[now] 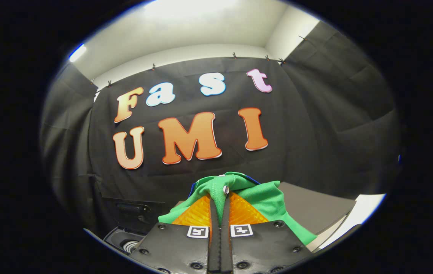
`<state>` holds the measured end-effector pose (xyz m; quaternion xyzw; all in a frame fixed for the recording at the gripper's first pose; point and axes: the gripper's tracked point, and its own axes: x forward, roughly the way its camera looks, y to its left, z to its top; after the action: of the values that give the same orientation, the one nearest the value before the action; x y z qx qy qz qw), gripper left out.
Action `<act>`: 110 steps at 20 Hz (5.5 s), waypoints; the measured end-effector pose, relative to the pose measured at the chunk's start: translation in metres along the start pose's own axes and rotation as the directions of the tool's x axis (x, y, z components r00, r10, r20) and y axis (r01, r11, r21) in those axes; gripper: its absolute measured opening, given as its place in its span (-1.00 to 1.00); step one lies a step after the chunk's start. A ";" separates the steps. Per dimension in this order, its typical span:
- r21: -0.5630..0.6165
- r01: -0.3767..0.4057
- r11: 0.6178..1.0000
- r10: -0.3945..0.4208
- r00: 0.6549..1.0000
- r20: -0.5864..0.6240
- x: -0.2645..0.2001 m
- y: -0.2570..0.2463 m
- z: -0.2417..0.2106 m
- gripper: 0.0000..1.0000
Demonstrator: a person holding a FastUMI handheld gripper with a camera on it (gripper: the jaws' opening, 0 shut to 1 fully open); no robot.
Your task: Put the clothes into the washing machine and then close the washing machine lid.
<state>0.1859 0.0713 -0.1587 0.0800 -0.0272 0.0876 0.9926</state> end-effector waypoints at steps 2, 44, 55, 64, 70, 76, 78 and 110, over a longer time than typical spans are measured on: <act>-0.008 0.005 1.000 -0.005 1.000 0.016 -0.013 0.008 0.016 -0.85; -0.035 -0.156 0.987 0.087 0.712 -0.697 0.069 0.356 -0.374 -0.84; -0.023 -0.088 0.996 0.011 0.369 -0.930 0.036 0.346 -0.498 -0.84; -0.029 -0.021 0.999 -0.025 0.175 -0.984 0.028 0.338 -0.522 -0.83; -0.056 -0.016 0.998 -0.052 0.179 -0.983 0.025 0.334 -0.518 0.54; -0.045 -0.020 0.999 -0.040 0.173 -0.984 0.017 0.336 -0.517 0.98; -0.048 -0.023 0.999 -0.043 0.174 -0.984 0.016 0.336 -0.515 0.98; -0.045 -0.134 0.990 0.100 0.888 -0.449 0.198 0.359 -0.132 0.96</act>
<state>0.3215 0.4749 -0.2203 0.0186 0.1928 0.1622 0.9676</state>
